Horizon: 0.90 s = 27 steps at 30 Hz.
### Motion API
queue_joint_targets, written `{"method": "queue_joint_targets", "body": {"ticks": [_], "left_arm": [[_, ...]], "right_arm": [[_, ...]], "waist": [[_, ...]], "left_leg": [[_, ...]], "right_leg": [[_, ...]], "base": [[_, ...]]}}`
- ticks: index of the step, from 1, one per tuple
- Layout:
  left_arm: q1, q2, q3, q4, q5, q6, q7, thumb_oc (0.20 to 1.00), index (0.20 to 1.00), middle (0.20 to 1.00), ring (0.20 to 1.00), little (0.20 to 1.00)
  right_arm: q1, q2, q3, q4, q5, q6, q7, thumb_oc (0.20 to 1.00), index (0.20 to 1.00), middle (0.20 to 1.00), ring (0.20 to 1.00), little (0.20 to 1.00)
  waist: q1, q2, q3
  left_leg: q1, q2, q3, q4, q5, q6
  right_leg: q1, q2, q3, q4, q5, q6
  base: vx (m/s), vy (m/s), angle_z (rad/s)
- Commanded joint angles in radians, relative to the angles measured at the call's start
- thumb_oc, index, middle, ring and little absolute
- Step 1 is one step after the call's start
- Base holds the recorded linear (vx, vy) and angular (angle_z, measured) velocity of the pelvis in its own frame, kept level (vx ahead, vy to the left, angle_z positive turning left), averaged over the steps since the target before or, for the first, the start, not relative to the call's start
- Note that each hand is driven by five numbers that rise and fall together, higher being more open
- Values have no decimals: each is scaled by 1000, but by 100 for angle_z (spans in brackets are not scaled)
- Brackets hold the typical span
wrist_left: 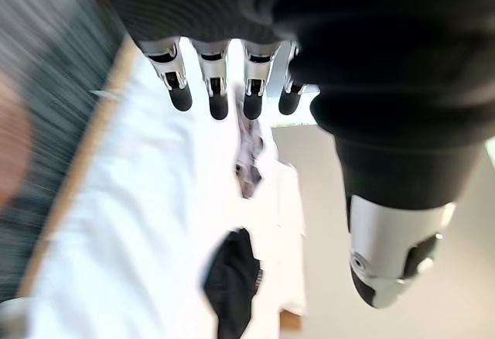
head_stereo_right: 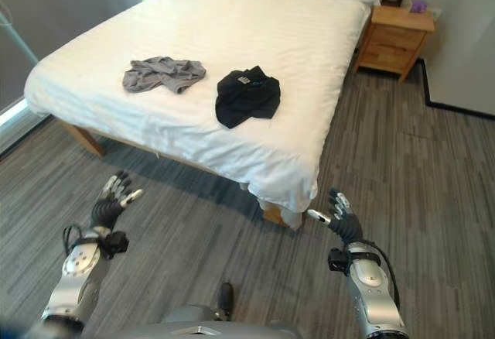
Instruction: Pick up bed clothes into laundry basket.
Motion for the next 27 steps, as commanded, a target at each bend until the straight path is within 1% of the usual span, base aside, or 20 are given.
{"method": "queue_joint_targets", "body": {"ticks": [1, 2, 4, 5, 6, 8, 10, 11, 12, 14, 15, 16, 17, 18, 19, 21, 23, 24, 25, 27], "left_arm": [[30, 80, 80, -83, -27, -34, 7, 1000, 1000, 1000, 1000, 1000], [31, 75, 78, -85, -28, -33, 0, 1000, 1000, 1000, 1000, 1000], [28, 62, 67, -61, -30, -30, -3, 1000, 1000, 1000, 1000, 1000], [27, 62, 67, -61, -30, -30, -3, 1000, 1000, 1000, 1000, 1000], [30, 53, 65, -58, -17, -30, -10, 1000, 1000, 1000, 1000, 1000], [24, 52, 61, -55, -13, -32, -4, 1000, 1000, 1000, 1000, 1000], [22, 46, 52, -60, -8, -30, -13, 1000, 1000, 1000, 1000, 1000], [12, 42, 42, -53, -8, -35, -14, 1000, 1000, 1000, 1000, 1000], [-5, 32, 35, -46, -12, -39, -10, 1000, 1000, 1000, 1000, 1000], [-20, 10, 25, -30, -37, -40, 2, 1000, 1000, 1000, 1000, 1000], [-30, 5, 21, -25, -54, -40, 13, 1000, 1000, 1000, 1000, 1000], [-28, 12, 20, -29, -63, -37, 9, 1000, 1000, 1000, 1000, 1000], [-27, 12, 20, -30, -63, -37, 9, 1000, 1000, 1000, 1000, 1000], [-32, 22, 8, -15, -51, -36, 15, 1000, 1000, 1000, 1000, 1000], [-33, 22, 8, -14, -51, -37, 15, 1000, 1000, 1000, 1000, 1000], [-43, 22, 5, -11, -49, -36, 29, 1000, 1000, 1000, 1000, 1000], [-42, 19, 25, -43, -53, -46, 46, 1000, 1000, 1000, 1000, 1000], [-38, 16, 39, -59, -61, -48, 49, 1000, 1000, 1000, 1000, 1000], [-37, 15, 39, -60, -61, -47, 49, 1000, 1000, 1000, 1000, 1000], [-11, 21, 117, -112, -73, -64, 57, 1000, 1000, 1000, 1000, 1000]], "right_arm": [[-106, -5, -8, -5, 10, -42, 14, 1000, 1000, 1000, 1000, 1000], [-100, -12, -21, -7, 12, -40, 19, 1000, 1000, 1000, 1000, 1000], [-79, -21, -39, -1, 11, -46, 21, 1000, 1000, 1000, 1000, 1000], [-79, -21, -39, -2, 11, -46, 21, 1000, 1000, 1000, 1000, 1000], [-49, -23, -58, 2, 13, -49, 24, 1000, 1000, 1000, 1000, 1000], [-44, -25, -58, 7, 16, -52, 20, 1000, 1000, 1000, 1000, 1000], [-31, -23, -67, 11, 31, -51, 23, 1000, 1000, 1000, 1000, 1000], [-33, -29, -73, 23, 40, -57, 23, 1000, 1000, 1000, 1000, 1000], [-43, -41, -87, 38, 46, -58, 19, 1000, 1000, 1000, 1000, 1000], [-65, -51, -102, 59, 69, -60, -8, 1000, 1000, 1000, 1000, 1000], [-73, -46, -112, 63, 101, -65, -21, 1000, 1000, 1000, 1000, 1000], [-70, -32, -119, 47, 144, -72, -23, 1000, 1000, 1000, 1000, 1000], [-68, -31, -119, 46, 144, -71, -23, 1000, 1000, 1000, 1000, 1000], [-65, -42, -104, 33, 115, -72, -26, 1000, 1000, 1000, 1000, 1000], [-65, -42, -104, 33, 114, -71, -27, 1000, 1000, 1000, 1000, 1000], [-61, -70, -99, 40, 71, -60, -33, 1000, 1000, 1000, 1000, 1000], [-60, -86, -111, 46, 62, -54, -43, 1000, 1000, 1000, 1000, 1000], [-56, -89, -120, 48, 65, -53, -42, 1000, 1000, 1000, 1000, 1000], [-56, -89, -120, 48, 65, -53, -42, 1000, 1000, 1000, 1000, 1000], [-38, -110, -149, 67, 38, -47, -34, 1000, 1000, 1000, 1000, 1000]], "waist": [[17, -13, 69], [-9, -18, 82], [-46, -38, 84], [-46, -36, 84], [-58, -62, 66], [-59, -65, 65], [-56, -70, 58], [-57, -67, 61], [-54, -66, 71], [-50, -78, 85], [-52, -88, 87], [-50, -90, 79], [-46, -93, 81], [-40, -77, 81], [-40, -78, 82], [-36, -55, 80], [-28, -39, 83], [-29, -34, 84], [-29, -34, 85], [-10, -21, 69]], "left_leg": [[43, 126, 37, 25, 5, -120], [91, 110, 17, 7, -13, -120], [141, 87, -18, -5, -39, -125], [141, 88, -18, -6, -37, -126], [173, 66, -48, -27, -65, -129], [179, 65, -63, -17, -77, -132], [158, 62, -58, 53, -105, -142], [144, 58, -41, 111, -98, -160], [93, 62, -8, 228, -93, -186], [-2, 81, 33, 385, -43, -228], [-59, 119, 74, 387, -27, -228], [-85, 202, 140, 288, -32, -215], [-75, 201, 145, 279, -30, -215], [-83, 228, 145, 178, 12, -226], [-81, 227, 145, 174, 14, -226], [-88, 253, 91, 92, 81, -246], [-97, 303, -8, 22, 148, -284], [-90, 325, -33, 0, 164, -298], [-87, 325, -32, -3, 165, -298], [-56, 399, -179, 13, 213, -343]], "right_leg": [[-39, -33, 18, -302, 415, 68], [-82, 29, -13, -362, 370, 77], [-90, 150, 28, -517, 349, 87], [-88, 151, 26, -524, 355, 86], [-50, 212, 60, -708, 359, 91], [-40, 212, 66, -729, 363, 89], [12, 203, 95, -740, 331, 67], [28, 208, 99, -749, 326, 60], [54, 198, 74, -768, 322, 54], [94, 178, 56, -795, 323, 45], [112, 159, 40, -806, 323, 45], [142, 142, 24, -823, 303, 51], [147, 140, 28, -825, 303, 51], [163, 133, 27, -833, 279, 57], [164, 132, 27, -832, 278, 56], [183, 120, 42, -840, 255, 61], [195, 87, 79, -832, 238, 80], [199, 70, 93, -826, 232, 89], [201, 70, 93, -824, 230, 88], [209, 17, 183, -820, 230, 120]], "base": [[452, 197, 42], [507, 124, 54], [408, 4, 57], [421, -82, 77], [395, -99, 66], [304, -85, 60], [172, -79, 54], [136, -78, 24], [112, -64, 29], [119, -52, 18], [241, 9, 13], [211, 25, 17], [288, 119, 28], [137, 84, 28], [205, 168, 21], [190, 200, 1], [249, 305, -8], [162, 220, -23], [232, 305, -45], [363, 538, -72]]}}
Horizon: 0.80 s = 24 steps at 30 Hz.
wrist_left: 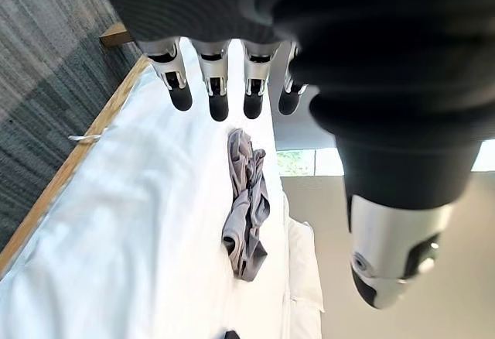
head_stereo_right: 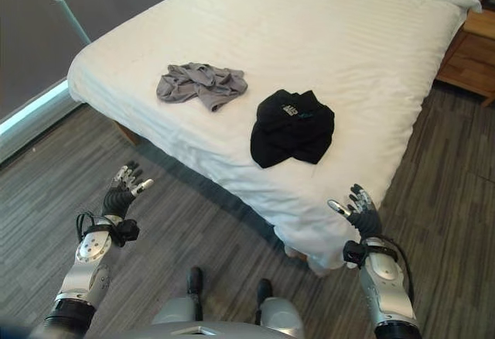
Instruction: Pick up bed clothes into laundry basket.
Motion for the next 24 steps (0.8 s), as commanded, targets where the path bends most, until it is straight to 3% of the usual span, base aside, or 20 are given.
{"method": "queue_joint_targets", "body": {"ticks": [1, 2, 3, 4, 5, 7, 8, 9, 10, 11, 13, 14, 15, 17, 18, 19, 20, 23, 24], "left_arm": [[40, 55, 139, -158, -73, -90, 20, 1000, 1000, 1000, 1000, 1000], [41, 55, 140, -159, -74, -89, 19, 1000, 1000, 1000, 1000, 1000], [62, 64, 184, -179, -86, -98, 21, 1000, 1000, 1000, 1000, 1000], [73, 62, 195, -180, -93, -98, 19, 1000, 1000, 1000, 1000, 1000], [74, 62, 196, -180, -93, -98, 19, 1000, 1000, 1000, 1000, 1000], [107, 98, 219, -218, -63, -90, 16, 1000, 1000, 1000, 1000, 1000], [110, 116, 226, -236, -51, -91, 15, 1000, 1000, 1000, 1000, 1000], [97, 152, 219, -240, -46, -89, 20, 1000, 1000, 1000, 1000, 1000], [96, 152, 219, -239, -46, -90, 20, 1000, 1000, 1000, 1000, 1000], [106, 175, 227, -237, -43, -81, 22, 1000, 1000, 1000, 1000, 1000], [122, 184, 247, -241, -39, -67, 12, 1000, 1000, 1000, 1000, 1000], [133, 195, 259, -227, -33, -53, -6, 1000, 1000, 1000, 1000, 1000], [132, 194, 259, -227, -33, -53, -7, 1000, 1000, 1000, 1000, 1000], [131, 192, 257, -211, -20, -50, -15, 1000, 1000, 1000, 1000, 1000], [131, 185, 249, -200, -29, -49, -15, 1000, 1000, 1000, 1000, 1000], [132, 184, 250, -199, -29, -49, -15, 1000, 1000, 1000, 1000, 1000], [137, 171, 245, -183, -30, -54, -2, 1000, 1000, 1000, 1000, 1000], [153, 152, 226, -195, -38, -46, -18, 1000, 1000, 1000, 1000, 1000], [177, 138, 194, -197, -49, -47, -29, 1000, 1000, 1000, 1000, 1000]], "right_arm": [[3, -66, -12, -19, -39, -39, -5, 1000, 1000, 1000, 1000, 1000], [3, -67, -11, -18, -39, -39, -5, 1000, 1000, 1000, 1000, 1000], [-15, -66, -28, 11, -24, -37, -12, 1000, 1000, 1000, 1000, 1000], [-18, -58, -32, 14, -20, -33, -8, 1000, 1000, 1000, 1000, 1000], [-17, -58, -31, 13, -20, -32, -8, 1000, 1000, 1000, 1000, 1000], [-6, -44, -57, 12, -38, -18, -11, 1000, 1000, 1000, 1000, 1000], [-3, -47, -67, 9, -57, -13, -10, 1000, 1000, 1000, 1000, 1000], [-13, -62, -66, 15, -56, -9, -14, 1000, 1000, 1000, 1000, 1000], [-15, -62, -65, 16, -56, -9, -14, 1000, 1000, 1000, 1000, 1000], [-26, -88, -59, 19, -76, 4, -9, 1000, 1000, 1000, 1000, 1000], [-28, -108, -66, 14, -102, 12, -1, 1000, 1000, 1000, 1000, 1000], [-25, -173, -91, 37, -175, 22, -1, 1000, 1000, 1000, 1000, 1000], [-26, -174, -91, 37, -175, 22, -1, 1000, 1000, 1000, 1000, 1000], [-56, -260, -98, 76, -246, 29, -8, 1000, 1000, 1000, 1000, 1000], [-101, -336, -91, 112, -285, 37, -20, 1000, 1000, 1000, 1000, 1000], [-104, -338, -89, 113, -286, 37, -20, 1000, 1000, 1000, 1000, 1000], [-134, -410, -96, 112, -323, 34, -38, 1000, 1000, 1000, 1000, 1000], [-178, -464, -70, 145, -359, 54, -37, 1000, 1000, 1000, 1000, 1000], [-286, -558, -31, 263, -349, 55, -49, 1000, 1000, 1000, 1000, 1000]], "waist": [[28, -21, -45], [28, -21, -44], [39, -10, -59], [37, -10, -65], [39, -13, -65], [28, -25, -80], [24, -29, -77], [17, -41, -65], [20, -42, -66], [26, -32, -44], [20, -25, -33], [5, -20, -22], [5, -19, -23], [13, -34, -22], [20, -49, -25], [19, -46, -24], [32, -78, -32], [51, -89, -36], [86, -110, -47]], "left_leg": [[-7, 56, -141, 36, 204, -69], [-8, 56, -141, 39, 201, -69], [1, 24, -206, 75, 155, -79], [9, 5, -205, 92, 114, -85], [7, 1, -202, 101, 107, -84], [9, -36, -152, 93, -18, -55], [5, -63, -132, 102, -44, -39], [3, -123, -106, 102, -69, 11], [1, -123, -103, 102, -69, 12], [28, -156, -76, 61, -58, 55], [36, -166, -71, 55, -56, 67], [56, -176, -87, 56, -63, 90], [53, -176, -86, 55, -59, 90], [89, -187, -77, 23, -66, 109], [106, -199, -67, -7, -52, 118], [110, -196, -67, -10, -54, 117], [127, -220, -48, -25, -62, 120], [125, -227, -66, -18, -53, 120], [127, -223, -62, -37, -50, 118]], "right_leg": [[102, -159, 58, -19, -23, 148], [104, -159, 59, -19, -23, 148], [118, -204, 83, -44, 1, 175], [118, -228, 87, -48, 21, 187], [120, -232, 89, -52, 22, 189], [105, -303, 93, -60, 89, 217], [83, -325, 99, -43, 129, 214], [-2, -357, 120, 35, 258, 175], [-7, -357, 124, 36, 259, 176], [-65, -366, 73, 109, 311, 143], [-81, -338, 79, 167, 300, 126], [-102, -228, 129, 272, 231, 110], [-106, -228, 131, 273, 234, 110], [-128, -138, 58, 264, 126, 108], [-154, -60, -3, 222, 70, 111], [-151, -58, -4, 221, 68, 110], [-125, -21, -68, 120, 57, 110], [-76, -32, -61, 70, 65, 111], [-44, -22, -49, 5, 74, 111]], "base": [[243, 383, -84], [251, 419, -105], [247, 440, -83], [250, 446, -74], [149, 312, -34], [160, 444, -40], [164, 737, -26], [90, 556, -1], [66, 767, -1], [16, 535, -5], [50, 478, -40], [63, 273, -40], [110, 389, -10], [92, 289, -8], [83, 237, -22], [121, 177, -45], [92, 56, -42], [69, 17, -22], [53, -39, 10]]}}
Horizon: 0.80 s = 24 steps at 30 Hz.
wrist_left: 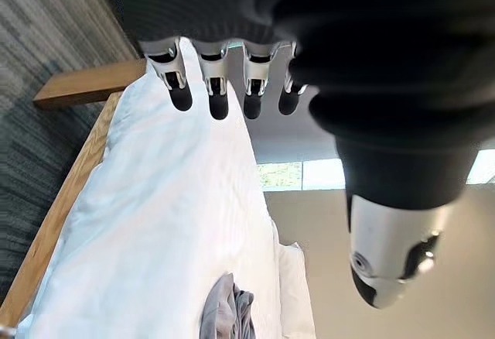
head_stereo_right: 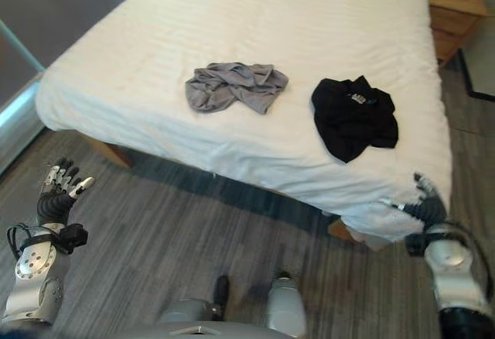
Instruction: Pick up bed clothes into laundry basket.
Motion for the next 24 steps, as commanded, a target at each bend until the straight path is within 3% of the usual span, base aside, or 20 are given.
{"method": "queue_joint_targets", "body": {"ticks": [1, 2, 3, 4, 5, 7, 12, 16, 18, 24], "left_arm": [[25, 31, 8, -79, 7, -40, -18, 1000, 1000, 1000, 1000, 1000], [40, 27, -9, -85, -6, -39, -23, 1000, 1000, 1000, 1000, 1000], [71, 26, -61, -101, -36, -37, -48, 1000, 1000, 1000, 1000, 1000], [73, 20, -53, -100, -36, -37, -48, 1000, 1000, 1000, 1000, 1000], [84, 49, -82, -114, -63, -36, -57, 1000, 1000, 1000, 1000, 1000], [89, 46, -79, -112, -75, -40, -57, 1000, 1000, 1000, 1000, 1000], [105, 83, -82, -128, -105, -42, -52, 1000, 1000, 1000, 1000, 1000], [105, 105, -66, -123, -106, -50, -30, 1000, 1000, 1000, 1000, 1000], [101, 123, -60, -109, -110, -51, -20, 1000, 1000, 1000, 1000, 1000], [110, 96, -64, -149, -131, -55, 7, 1000, 1000, 1000, 1000, 1000]], "right_arm": [[-198, -143, 95, 132, -23, -23, -37, 1000, 1000, 1000, 1000, 1000], [-262, -173, 138, 165, -9, -24, -31, 1000, 1000, 1000, 1000, 1000], [-456, -239, 292, 326, 5, -23, -28, 1000, 1000, 1000, 1000, 1000], [-487, -240, 321, 342, 9, -28, -29, 1000, 1000, 1000, 1000, 1000], [-657, -279, 450, 431, 7, -26, -20, 1000, 1000, 1000, 1000, 1000], [-773, -271, 544, 492, 19, -26, -16, 1000, 1000, 1000, 1000, 1000], [-1145, -240, 796, 691, 7, -10, -36, 1000, 1000, 1000, 1000, 1000], [-1267, -211, 816, 761, 70, -7, -89, 1000, 1000, 1000, 1000, 1000], [-1357, -230, 889, 825, 53, 5, -85, 1000, 1000, 1000, 1000, 1000], [-1470, -262, 937, 896, 54, 31, -118, 1000, 1000, 1000, 1000, 1000]], "waist": [[39, -19, -31], [58, -25, -31], [81, -38, -34], [74, -35, -34], [102, -46, -24], [94, -44, -20], [131, -42, 15], [149, -23, 47], [161, -12, 80], [184, 25, 162]], "left_leg": [[9, 55, -88, -3, 4, -48], [7, 57, -80, -7, 5, -50], [-2, 56, -77, -15, 12, -52], [-1, 57, -75, -16, 12, -52], [-13, 60, -73, -22, 22, -55], [-21, 60, -73, -27, 28, -56], [-105, 59, -101, -46, 74, -66], [-187, 49, -133, -49, 107, -83], [-241, 47, -148, -49, 125, -94], [-345, 49, -158, -49, 157, -109]], "right_leg": [[108, 34, 18, -154, 116, 10], [116, 27, -2, -174, 120, 12], [131, 35, -3, -221, 126, 8], [132, 35, -1, -224, 128, 8], [129, 35, -11, -245, 137, 8], [124, 35, -14, -252, 142, 7], [68, 45, -38, -283, 163, 3], [1, 54, -56, -292, 172, 3], [-47, 63, -61, -292, 179, 2], [-153, 70, -61, -292, 206, 4]], "base": [[43, -55, 0], [-8, -40, -16], [-10, -41, -15], [-42, -52, -13], [-41, -25, 4], [-52, -32, -6], [-110, -60, 11], [-102, -76, 28], [-65, -100, 37], [-121, -75, 4]]}}
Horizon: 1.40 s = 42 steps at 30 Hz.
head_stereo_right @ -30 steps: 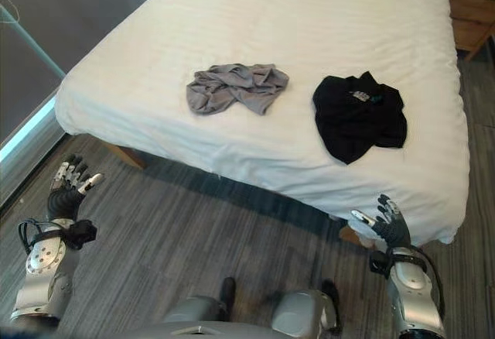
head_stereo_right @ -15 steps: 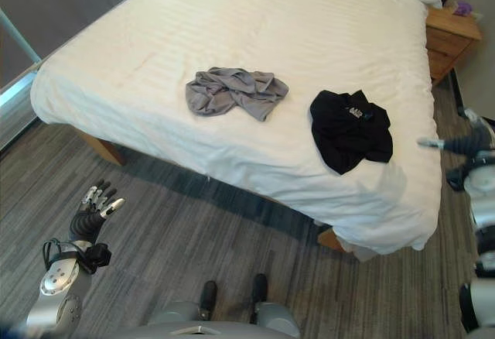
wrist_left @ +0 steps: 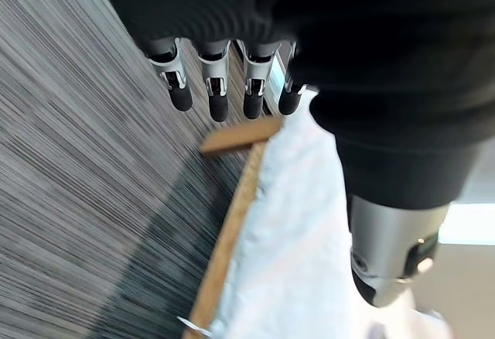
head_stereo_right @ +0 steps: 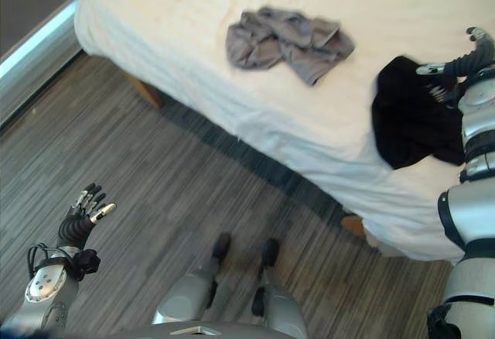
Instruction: Pick up bed clothes into laundry basket.
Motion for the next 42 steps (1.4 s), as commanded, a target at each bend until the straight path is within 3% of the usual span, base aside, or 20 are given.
{"method": "queue_joint_targets", "body": {"ticks": [1, 13, 14, 16, 22, 24, 32, 33, 35, 36, 38, 39, 42], "left_arm": [[-40, 18, 28, -122, -49, -56, 22, 1000, 1000, 1000, 1000, 1000], [-137, -33, -85, -92, -63, -58, 25, 1000, 1000, 1000, 1000, 1000], [-143, -28, -84, -89, -64, -60, 29, 1000, 1000, 1000, 1000, 1000], [-164, -10, -92, -89, -31, -67, 29, 1000, 1000, 1000, 1000, 1000], [-157, 8, -57, -89, 51, -76, 58, 1000, 1000, 1000, 1000, 1000], [-140, 36, -22, -100, 87, -69, 59, 1000, 1000, 1000, 1000, 1000], [-168, 73, 23, -97, 96, -66, 58, 1000, 1000, 1000, 1000, 1000], [-186, 57, 27, -87, 98, -66, 59, 1000, 1000, 1000, 1000, 1000], [-197, 53, 23, -84, 95, -66, 56, 1000, 1000, 1000, 1000, 1000], [-216, 42, 19, -77, 98, -61, 49, 1000, 1000, 1000, 1000, 1000], [-220, 36, 11, -73, 102, -55, 43, 1000, 1000, 1000, 1000, 1000], [-231, 27, 8, -64, 119, -49, 38, 1000, 1000, 1000, 1000, 1000], [-240, 17, -1, -67, 126, -44, 33, 1000, 1000, 1000, 1000, 1000]], "right_arm": [[-130, -85, 128, 18, -17, 12, -31, 1000, 1000, 1000, 1000, 1000], [116, -56, 2, 103, -72, 28, 6, 1000, 1000, 1000, 1000, 1000], [132, -52, 0, 96, -86, 30, 7, 200, 200, 200, 200, 200], [215, -30, -2, 33, -134, 5, 0, 200, 200, 200, 200, 200], [488, 50, -147, -282, -53, -45, -16, 200, 200, 200, 200, 200], [724, 92, -252, -487, -69, -50, -1, 200, 200, 200, 200, 200], [1072, 233, -505, -650, -14, -59, 9, 200, 200, 200, 200, 200], [1144, 289, -602, -711, 68, -84, -10, 200, 200, 200, 200, 200], [1188, 313, -656, -760, 110, -97, -12, 200, 200, 200, 200, 200], [1244, 362, -731, -855, 190, -132, -6, 200, 200, 200, 200, 200], [1285, 391, -776, -928, 220, -142, -2, 200, 200, 200, 200, 200], [1306, 429, -847, -1013, 310, -177, -1, 200, 200, 200, 200, 200], [1326, 483, -907, -1125, 428, -206, 11, 200, 200, 200, 200, 200]], "waist": [[-13, -26, 75], [-39, 28, 127], [-38, 27, 130], [-48, 23, 137], [-90, -5, 145], [-119, -15, 134], [-159, -15, 68], [-180, -19, 34], [-187, -21, 18], [-210, -24, -20], [-217, -23, -37], [-239, -23, -72], [-251, -25, -98]], "left_leg": [[-44, -19, -69, -29, 57, -18], [-102, -24, -52, -29, 77, -41], [-98, -24, -46, -29, 76, -41], [-87, -23, -37, -29, 71, -41], [-45, -16, -11, -29, 54, -38], [-4, -12, 8, -29, 34, -34], [133, -9, 71, -29, -24, -10], [170, -8, 92, -29, -39, -3], [192, -8, 98, -29, -48, 0], [221, -10, 106, -29, -61, 6], [244, -11, 108, -29, -70, 9], [275, -13, 115, -29, -84, 16], [307, -15, 125, -29, -89, 21]], "right_leg": [[-14, -4, 27, 12, -13, 64], [-69, -6, 9, 12, -5, 69], [-66, -7, 12, 12, -4, 70], [-60, -9, 20, 12, -2, 72], [-31, -10, 39, 12, -8, 76], [5, -13, 44, 12, -19, 78], [112, -24, 75, 12, -43, 90], [143, -28, 82, 12, -50, 95], [164, -32, 85, 12, -56, 97], [192, -40, 90, 12, -64, 100], [213, -44, 90, 16, -72, 102], [242, -52, 96, 26, -82, 102], [262, -60, 104, 46, -86, 104]], "base": [[-128, -96, -9], [-21, -7, 0], [0, 0, 0], [14, 37, 0], [27, 37, -12], [73, 52, -21], [95, 82, -25], [154, 99, -34], [125, 62, -23], [82, 40, -14], [130, 83, -12], [129, 96, -19], [79, 91, -17]]}}
